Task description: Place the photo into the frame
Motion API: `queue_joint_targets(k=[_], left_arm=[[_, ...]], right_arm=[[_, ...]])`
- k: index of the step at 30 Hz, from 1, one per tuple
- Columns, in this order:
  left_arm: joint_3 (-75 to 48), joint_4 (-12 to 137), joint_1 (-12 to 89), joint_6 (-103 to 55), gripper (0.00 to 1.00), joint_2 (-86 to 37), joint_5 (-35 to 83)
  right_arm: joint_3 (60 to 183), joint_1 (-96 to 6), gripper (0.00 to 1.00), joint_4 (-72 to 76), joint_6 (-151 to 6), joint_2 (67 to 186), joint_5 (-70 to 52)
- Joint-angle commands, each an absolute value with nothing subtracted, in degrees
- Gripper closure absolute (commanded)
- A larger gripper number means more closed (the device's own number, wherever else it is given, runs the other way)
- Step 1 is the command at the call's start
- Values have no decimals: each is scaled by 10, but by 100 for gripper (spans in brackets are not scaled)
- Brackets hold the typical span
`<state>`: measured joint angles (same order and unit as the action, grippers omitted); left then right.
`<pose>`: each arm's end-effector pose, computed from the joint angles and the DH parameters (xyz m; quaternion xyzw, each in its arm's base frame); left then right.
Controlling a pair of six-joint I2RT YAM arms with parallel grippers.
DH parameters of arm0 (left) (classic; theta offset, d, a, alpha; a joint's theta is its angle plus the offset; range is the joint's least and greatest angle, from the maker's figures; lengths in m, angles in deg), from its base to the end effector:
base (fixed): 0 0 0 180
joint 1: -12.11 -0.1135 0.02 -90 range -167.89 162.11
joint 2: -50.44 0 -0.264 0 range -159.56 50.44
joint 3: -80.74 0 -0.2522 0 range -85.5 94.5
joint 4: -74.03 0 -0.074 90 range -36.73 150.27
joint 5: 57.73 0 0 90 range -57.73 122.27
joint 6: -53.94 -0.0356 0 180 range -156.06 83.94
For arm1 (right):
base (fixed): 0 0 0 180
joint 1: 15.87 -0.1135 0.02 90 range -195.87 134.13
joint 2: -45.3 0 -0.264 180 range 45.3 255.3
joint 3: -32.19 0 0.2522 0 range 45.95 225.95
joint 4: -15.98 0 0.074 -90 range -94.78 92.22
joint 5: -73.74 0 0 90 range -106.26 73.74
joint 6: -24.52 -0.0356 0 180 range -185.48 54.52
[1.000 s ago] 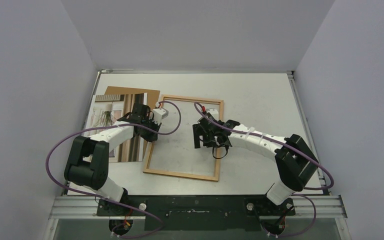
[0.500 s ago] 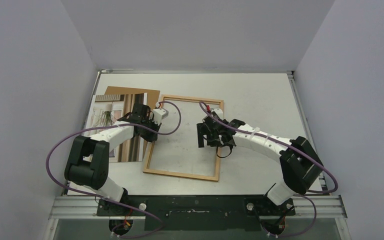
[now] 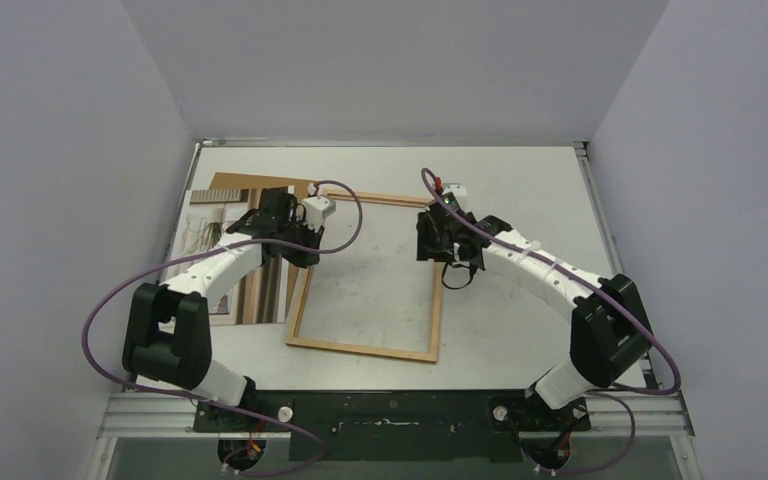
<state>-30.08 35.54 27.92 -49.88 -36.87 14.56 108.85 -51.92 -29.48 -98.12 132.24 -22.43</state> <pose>0.2921 -0.0940 0.2086 0.2847 0.9037 -0.1524 0.2812 0.2574 0.1827 0.2417 -0.0125 0.9543 0.1235 0.2719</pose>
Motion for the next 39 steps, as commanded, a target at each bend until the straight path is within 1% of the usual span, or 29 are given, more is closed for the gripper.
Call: queue_joint_targets(k=[1,3,6,8,10,12,17,21,26,32,39], left_arm=[[-253,337,276,-475,85,-332,123],[-247,336,273,-471,81,-330,127],[-242,333,267,-474,78,-334,135],[-240,338,256,-476,77,-342,137],[-240,340,247,-481,77,-349,134],[-243,342,238,-487,77,-354,134],[-259,348,209,-501,77,-356,128],[-266,344,192,-510,77,-358,127],[-285,343,179,-535,78,-360,136],[-314,307,171,-593,79,-341,134],[-338,302,171,-600,79,-337,140]], right_arm=[[1167,-517,50,-250,-954,1374,-288],[1190,-514,56,-234,-945,1403,-301],[1230,-509,56,-209,-935,1447,-328],[1267,-499,54,-192,-927,1480,-336],[1300,-485,46,-176,-918,1508,-337],[1332,-473,43,-163,-912,1539,-332],[1432,-449,43,-159,-897,1628,-313],[1493,-440,44,-171,-889,1684,-303],[1527,-426,47,-168,-889,1722,-281],[1549,-416,48,-170,-883,1748,-263],[1552,-408,49,-167,-883,1768,-241]])
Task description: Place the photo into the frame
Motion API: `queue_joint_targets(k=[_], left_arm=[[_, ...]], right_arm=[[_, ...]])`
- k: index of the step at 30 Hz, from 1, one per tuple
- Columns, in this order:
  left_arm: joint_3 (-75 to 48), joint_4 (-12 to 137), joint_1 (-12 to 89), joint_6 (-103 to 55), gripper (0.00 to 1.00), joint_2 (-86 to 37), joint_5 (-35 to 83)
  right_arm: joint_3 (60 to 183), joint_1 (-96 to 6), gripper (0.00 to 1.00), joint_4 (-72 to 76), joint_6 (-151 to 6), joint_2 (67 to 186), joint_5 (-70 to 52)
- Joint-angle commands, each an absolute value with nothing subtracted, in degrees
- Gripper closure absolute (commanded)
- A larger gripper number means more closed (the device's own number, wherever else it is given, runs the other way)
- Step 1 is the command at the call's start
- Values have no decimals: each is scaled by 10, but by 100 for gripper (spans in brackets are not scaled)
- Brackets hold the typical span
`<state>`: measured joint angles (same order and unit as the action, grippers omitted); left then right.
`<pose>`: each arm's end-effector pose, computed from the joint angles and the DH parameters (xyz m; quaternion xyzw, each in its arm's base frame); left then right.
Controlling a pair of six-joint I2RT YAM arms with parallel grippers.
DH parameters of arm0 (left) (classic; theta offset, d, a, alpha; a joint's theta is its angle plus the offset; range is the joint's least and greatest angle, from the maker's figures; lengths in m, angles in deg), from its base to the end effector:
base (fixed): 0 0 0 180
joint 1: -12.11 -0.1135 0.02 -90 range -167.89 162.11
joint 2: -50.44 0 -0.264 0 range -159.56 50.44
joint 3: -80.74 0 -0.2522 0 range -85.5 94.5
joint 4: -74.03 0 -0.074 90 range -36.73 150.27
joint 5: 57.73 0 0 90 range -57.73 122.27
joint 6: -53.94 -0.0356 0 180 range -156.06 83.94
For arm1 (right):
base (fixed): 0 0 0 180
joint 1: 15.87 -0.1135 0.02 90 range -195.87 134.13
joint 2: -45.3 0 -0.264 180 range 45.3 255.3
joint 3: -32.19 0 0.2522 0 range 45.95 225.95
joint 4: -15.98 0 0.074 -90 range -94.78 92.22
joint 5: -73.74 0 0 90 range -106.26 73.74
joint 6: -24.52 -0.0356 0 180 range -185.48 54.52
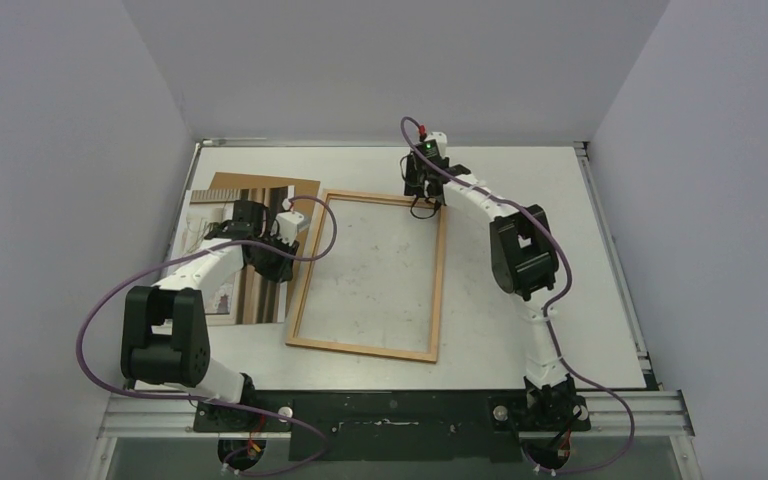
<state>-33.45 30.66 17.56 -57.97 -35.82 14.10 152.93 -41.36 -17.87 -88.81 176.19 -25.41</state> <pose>0.2843 -0.0383 0.1921 0.2622 0.9261 -0.1202 0.2434 0.4714 0.2185 0.1928 0.0139 0.9180 0.0941 0.3850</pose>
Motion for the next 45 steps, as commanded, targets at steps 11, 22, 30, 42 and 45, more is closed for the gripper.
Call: queue_joint_targets(k=[11,22,30,42,45], left_arm=[[-350,329,173,-591,82,-359,152],[-357,341,178,-585,83,-363,148],[-362,344,180,-583,83,-360,145],[-361,342,183,-579,84,-355,138],[-352,331,184,-578,83,-348,133]], right_arm=[[1545,-407,50,-162,-892,1772,-217],[1507,-412,55,-154,-904,1756,-202],[1486,-416,57,-151,-910,1742,-193],[1437,-422,57,-140,-913,1700,-199],[1434,-421,57,-141,-912,1697,-198]])
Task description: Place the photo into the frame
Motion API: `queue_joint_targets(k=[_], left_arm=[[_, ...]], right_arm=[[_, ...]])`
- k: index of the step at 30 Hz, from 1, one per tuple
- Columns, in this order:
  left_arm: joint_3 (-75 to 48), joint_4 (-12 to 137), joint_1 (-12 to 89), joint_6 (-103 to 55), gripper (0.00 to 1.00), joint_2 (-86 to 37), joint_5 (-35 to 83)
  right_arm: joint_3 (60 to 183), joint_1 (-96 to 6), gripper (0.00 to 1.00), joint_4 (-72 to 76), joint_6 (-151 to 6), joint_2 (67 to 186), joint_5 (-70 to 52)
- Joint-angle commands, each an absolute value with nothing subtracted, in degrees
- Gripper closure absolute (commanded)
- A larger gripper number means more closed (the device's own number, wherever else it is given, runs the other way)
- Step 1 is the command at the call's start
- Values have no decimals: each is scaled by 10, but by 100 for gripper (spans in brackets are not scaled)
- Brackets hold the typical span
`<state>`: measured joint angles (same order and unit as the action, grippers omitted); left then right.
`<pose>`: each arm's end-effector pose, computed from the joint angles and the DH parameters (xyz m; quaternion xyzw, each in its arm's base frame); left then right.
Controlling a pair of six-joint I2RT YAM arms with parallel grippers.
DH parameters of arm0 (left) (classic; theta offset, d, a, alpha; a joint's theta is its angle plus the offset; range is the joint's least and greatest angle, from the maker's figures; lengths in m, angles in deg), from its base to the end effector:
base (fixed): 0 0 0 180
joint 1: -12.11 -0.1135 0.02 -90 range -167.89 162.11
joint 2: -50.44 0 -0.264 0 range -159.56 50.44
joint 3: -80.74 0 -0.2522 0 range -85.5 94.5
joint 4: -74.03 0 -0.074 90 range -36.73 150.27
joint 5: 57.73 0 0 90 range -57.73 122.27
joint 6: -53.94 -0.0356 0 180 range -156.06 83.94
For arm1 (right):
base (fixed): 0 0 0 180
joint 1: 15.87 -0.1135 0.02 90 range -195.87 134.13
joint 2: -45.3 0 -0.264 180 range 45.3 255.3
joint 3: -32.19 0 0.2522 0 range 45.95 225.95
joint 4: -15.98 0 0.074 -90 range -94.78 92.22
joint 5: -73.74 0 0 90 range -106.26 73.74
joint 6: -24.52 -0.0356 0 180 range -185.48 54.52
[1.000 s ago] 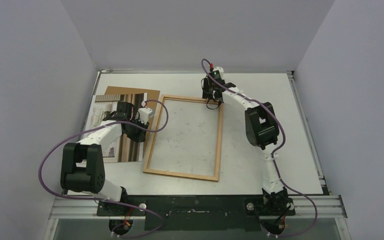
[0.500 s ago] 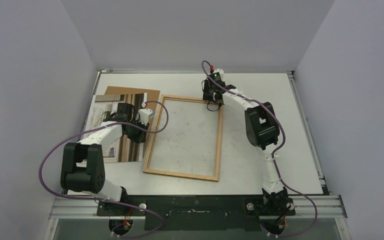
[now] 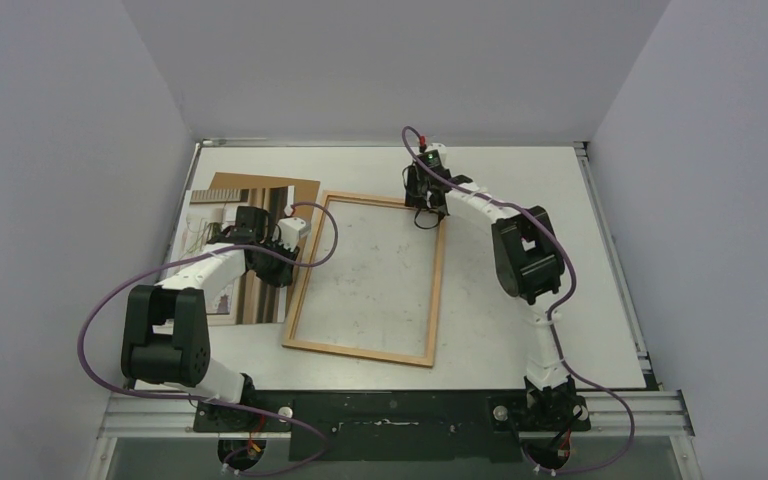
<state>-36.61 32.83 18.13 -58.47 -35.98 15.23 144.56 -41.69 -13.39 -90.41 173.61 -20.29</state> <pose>0.2774 -0.0397 0.1774 0.2682 0.9280 -0.1126 0.2327 0.4540 0.2169 0.1735 0.0062 0.9244 0.1334 0.3572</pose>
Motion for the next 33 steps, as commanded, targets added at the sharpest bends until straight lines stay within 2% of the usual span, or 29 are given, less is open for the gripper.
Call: queue_joint_targets(k=[1,8,13,17,22,26,33], left_arm=[[-349,327,184,-579,83,-344,132],[-343,254,185,-637,79,-301,102],[-343,153,186,-787,67,-233,58],[-338,107,193,-846,59,-204,48],[-398,104,285,-871,56,-153,97],[-456,146,384,-856,54,-112,183],[-480,181,458,-856,54,-115,254]], right_arm=[[1433,-421,57,-142,-912,1698,-198],[1428,-420,57,-148,-911,1701,-197],[1415,-410,56,-149,-913,1688,-207],[1404,-401,49,-136,-917,1672,-196],[1423,-397,38,-139,-911,1653,-187],[1428,-383,35,-137,-910,1650,-180],[1442,-373,35,-138,-914,1683,-167]])
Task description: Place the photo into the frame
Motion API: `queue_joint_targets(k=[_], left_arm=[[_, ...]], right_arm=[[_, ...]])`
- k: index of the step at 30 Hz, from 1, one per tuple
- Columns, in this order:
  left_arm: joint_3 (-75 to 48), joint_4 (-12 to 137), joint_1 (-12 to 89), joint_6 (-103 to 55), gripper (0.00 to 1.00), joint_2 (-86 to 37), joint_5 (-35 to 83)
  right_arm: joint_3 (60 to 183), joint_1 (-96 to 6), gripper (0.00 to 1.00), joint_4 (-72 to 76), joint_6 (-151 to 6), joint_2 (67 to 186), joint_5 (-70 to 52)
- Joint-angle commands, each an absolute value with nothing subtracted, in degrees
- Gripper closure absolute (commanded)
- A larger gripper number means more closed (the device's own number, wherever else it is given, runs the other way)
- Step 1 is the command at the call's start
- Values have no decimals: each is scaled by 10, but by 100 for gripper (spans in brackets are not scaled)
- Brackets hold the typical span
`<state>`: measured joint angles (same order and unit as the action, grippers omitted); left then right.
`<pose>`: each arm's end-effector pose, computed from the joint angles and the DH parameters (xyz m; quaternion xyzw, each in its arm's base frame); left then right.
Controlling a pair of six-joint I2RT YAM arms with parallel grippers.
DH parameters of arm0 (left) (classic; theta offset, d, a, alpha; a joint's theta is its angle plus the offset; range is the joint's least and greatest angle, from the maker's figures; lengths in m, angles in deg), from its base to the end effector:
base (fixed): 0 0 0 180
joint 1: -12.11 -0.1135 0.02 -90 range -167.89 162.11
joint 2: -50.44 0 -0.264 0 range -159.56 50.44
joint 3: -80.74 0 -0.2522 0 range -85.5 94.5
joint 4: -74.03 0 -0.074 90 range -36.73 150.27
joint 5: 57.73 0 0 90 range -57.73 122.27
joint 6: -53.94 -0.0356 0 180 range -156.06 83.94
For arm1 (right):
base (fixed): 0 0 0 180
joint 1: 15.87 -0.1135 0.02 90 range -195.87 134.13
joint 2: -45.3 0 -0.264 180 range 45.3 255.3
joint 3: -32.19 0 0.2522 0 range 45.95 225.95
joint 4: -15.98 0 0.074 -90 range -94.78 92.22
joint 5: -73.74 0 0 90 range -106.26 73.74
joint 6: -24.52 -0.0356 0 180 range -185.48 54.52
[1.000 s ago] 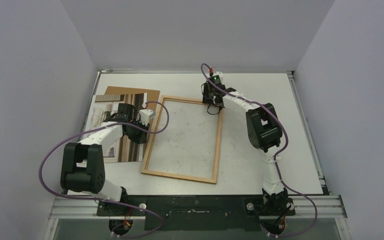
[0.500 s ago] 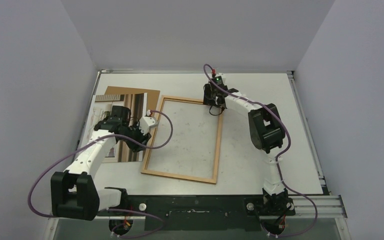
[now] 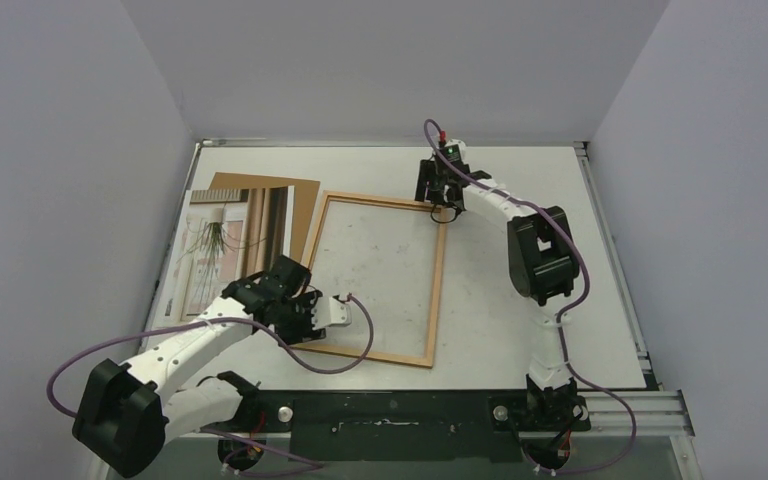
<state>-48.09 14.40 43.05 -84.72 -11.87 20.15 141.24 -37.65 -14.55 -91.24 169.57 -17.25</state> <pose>0.1511 -0.0993 0.1958 0.6411 0.7420 -0.0773 0.1801 0.4538 0.1807 0.1870 0.0354 0.9257 0.1445 0.3479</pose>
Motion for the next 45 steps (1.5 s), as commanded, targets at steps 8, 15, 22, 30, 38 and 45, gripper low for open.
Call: queue_joint_targets(k=[8,15,22,30,38,45], left_arm=[[-480,231,465,-808,54,-125,296],[-459,243,473,-776,54,-153,287],[-345,185,390,-745,53,-187,224],[-221,127,186,-719,52,-285,155],[-279,166,125,-765,53,-312,189],[-325,230,156,-743,56,-332,213]], right_arm=[[1420,-371,34,-133,-912,1656,-184],[1337,-379,25,-135,-925,1573,-239],[1162,-417,25,-106,-949,1462,-252],[1051,-449,26,-110,-978,1379,-243],[988,-454,37,-84,-991,1365,-225],[978,-450,44,-65,-993,1374,-201]])
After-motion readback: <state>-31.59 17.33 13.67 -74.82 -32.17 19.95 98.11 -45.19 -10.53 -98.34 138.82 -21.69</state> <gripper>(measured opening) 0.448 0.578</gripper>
